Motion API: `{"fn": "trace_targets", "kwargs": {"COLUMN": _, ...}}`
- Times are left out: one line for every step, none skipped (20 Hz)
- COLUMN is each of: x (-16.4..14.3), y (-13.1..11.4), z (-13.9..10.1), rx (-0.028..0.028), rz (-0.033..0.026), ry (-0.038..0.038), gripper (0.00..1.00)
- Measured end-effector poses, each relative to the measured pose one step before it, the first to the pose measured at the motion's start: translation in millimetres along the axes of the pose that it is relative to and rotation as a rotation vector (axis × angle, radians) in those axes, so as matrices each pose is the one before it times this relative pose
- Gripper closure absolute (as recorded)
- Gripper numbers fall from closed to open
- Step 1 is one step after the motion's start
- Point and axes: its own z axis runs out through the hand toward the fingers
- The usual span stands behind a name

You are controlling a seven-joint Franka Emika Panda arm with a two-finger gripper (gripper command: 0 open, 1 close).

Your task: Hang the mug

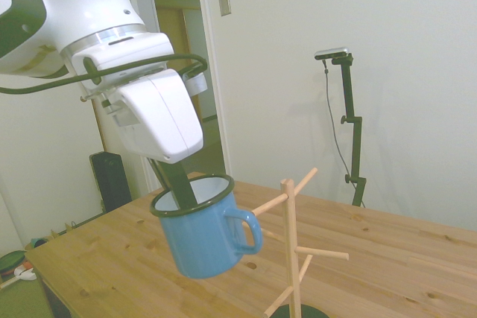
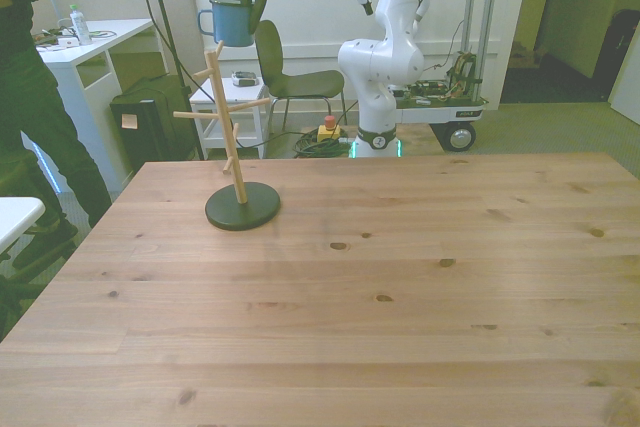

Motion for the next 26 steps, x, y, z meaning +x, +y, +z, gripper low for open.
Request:
{"fn": "trace_targets", "kwargs": {"x": -0.84, "y": -1.66, "z": 0.08, "rx": -0.00031, "rz": -0.00073, "ry": -0.00221, "gripper": 1.00}}
{"fn": "trace_targets", "kwargs": {"x": -1.07, "y": -2.26, "z": 0.39, "rx": -0.00060, "rz": -0.00157, "ry": -0.00361, "gripper": 1.00}}
{"fn": "trace_targets", "kwargs": {"x": -1.13, "y": -2.92, "z": 0.37, "rx": 0.00009, "rz": -0.00233, "ry": -0.00245, "gripper": 1.00}}
{"fn": "trace_targets", "kwargs": {"x": -1.06, "y": -3.15, "z": 0.19, "rx": 0.00035, "rz": -0.00237, "ry": -0.00094, "gripper": 1.00}}
{"fn": "trace_targets", "kwargs": {"x": -0.85, "y": -2.73, "z": 0.23, "rx": -0.00003, "rz": -0.00027, "ry": -0.00060, "gripper": 1.00}}
{"fn": "trace_targets", "kwargs": {"x": -0.54, "y": -2.19, "z": 0.42, "rx": -0.00036, "rz": 0.00166, "ry": -0.00090, "gripper": 1.00}}
{"fn": "trace_targets", "kwargs": {"x": -0.13, "y": -1.62, "z": 0.58, "rx": -0.00017, "rz": 0.00077, "ry": -0.00138, "gripper": 1.00}}
{"fn": "trace_targets", "kwargs": {"x": 0.21, "y": -1.71, "z": 0.99, "rx": -0.00048, "rz": -0.00046, "ry": -0.00235, "gripper": 1.00}}
{"fn": "trace_targets", "kwargs": {"x": 0.29, "y": -1.98, "z": 1.34, "rx": -0.00099, "rz": -0.00089, "ry": -0.00289, "gripper": 1.00}}
{"fn": "trace_targets", "kwargs": {"x": 0.22, "y": -2.62, "z": 1.69, "rx": -0.00140, "rz": -0.00194, "ry": -0.00366, "gripper": 1.00}}
{"fn": "trace_targets", "kwargs": {"x": 0.18, "y": -3.15, "z": 1.62, "rx": -0.00171, "rz": -0.00206, "ry": -0.00343, "gripper": 1.00}}
{"fn": "trace_targets", "kwargs": {"x": 0.18, "y": -3.32, "z": 0.98, "rx": -0.00123, "rz": -0.00229, "ry": -0.00202, "gripper": 1.00}}
{"fn": "trace_targets", "kwargs": {"x": 0.25, "y": -3.12, "z": 0.38, "rx": -0.00098, "rz": -0.00235, "ry": -0.00082, "gripper": 1.00}}
{"fn": "trace_targets", "kwargs": {"x": 0.33, "y": -3.14, "z": -0.38, "rx": 0.00052, "rz": -0.00074, "ry": 0.00036, "gripper": 1.00}}
{"fn": "trace_targets", "kwargs": {"x": -0.05, "y": -2.60, "z": -1.14, "rx": 0.00133, "rz": 0.00013, "ry": 0.00190, "gripper": 1.00}}
{"fn": "trace_targets", "kwargs": {"x": -0.13, "y": -2.29, "z": -1.24, "rx": 0.00125, "rz": -0.00024, "ry": 0.00216, "gripper": 1.00}}
{"fn": "trace_targets", "kwargs": {"x": -0.59, "y": -2.15, "z": -1.36, "rx": 0.00114, "rz": -0.00124, "ry": 0.00232, "gripper": 1.00}}
{"fn": "trace_targets", "kwargs": {"x": -0.88, "y": -2.15, "z": -1.20, "rx": 0.00071, "rz": -0.00197, "ry": 0.00140, "gripper": 1.00}}
{"fn": "trace_targets", "kwargs": {"x": -1.16, "y": -2.55, "z": -0.95, "rx": 0.00071, "rz": -0.00236, "ry": 0.00113, "gripper": 1.00}}
{"fn": "trace_targets", "kwargs": {"x": -1.51, "y": -3.09, "z": -0.84, "rx": 0.00070, "rz": -0.00293, "ry": 0.00009, "gripper": 1.00}}
{"fn": "trace_targets", "kwargs": {"x": -1.51, "y": -2.86, "z": -0.55, "rx": 0.00002, "rz": -0.00269, "ry": -0.00045, "gripper": 1.00}}
{"fn": "trace_targets", "kwargs": {"x": -1.57, "y": -2.70, "z": -0.20, "rx": -0.00114, "rz": -0.00210, "ry": -0.00079, "gripper": 1.00}}
{"fn": "trace_targets", "kwargs": {"x": -1.51, "y": -2.48, "z": -0.09, "rx": -0.00174, "rz": -0.00002, "ry": -0.00080, "gripper": 1.00}}
{"fn": "trace_targets", "kwargs": {"x": -1.41, "y": -2.17, "z": 0.10, "rx": -0.00099, "rz": -0.00109, "ry": -0.00192, "gripper": 1.00}}
{"fn": "trace_targets", "kwargs": {"x": -1.49, "y": -2.23, "z": 0.41, "rx": -0.00054, "rz": -0.00225, "ry": -0.00261, "gripper": 1.00}}
{"fn": "trace_targets", "kwargs": {"x": -1.36, "y": -2.02, "z": 0.74, "rx": -0.00027, "rz": -0.00149, "ry": -0.00247, "gripper": 1.00}}
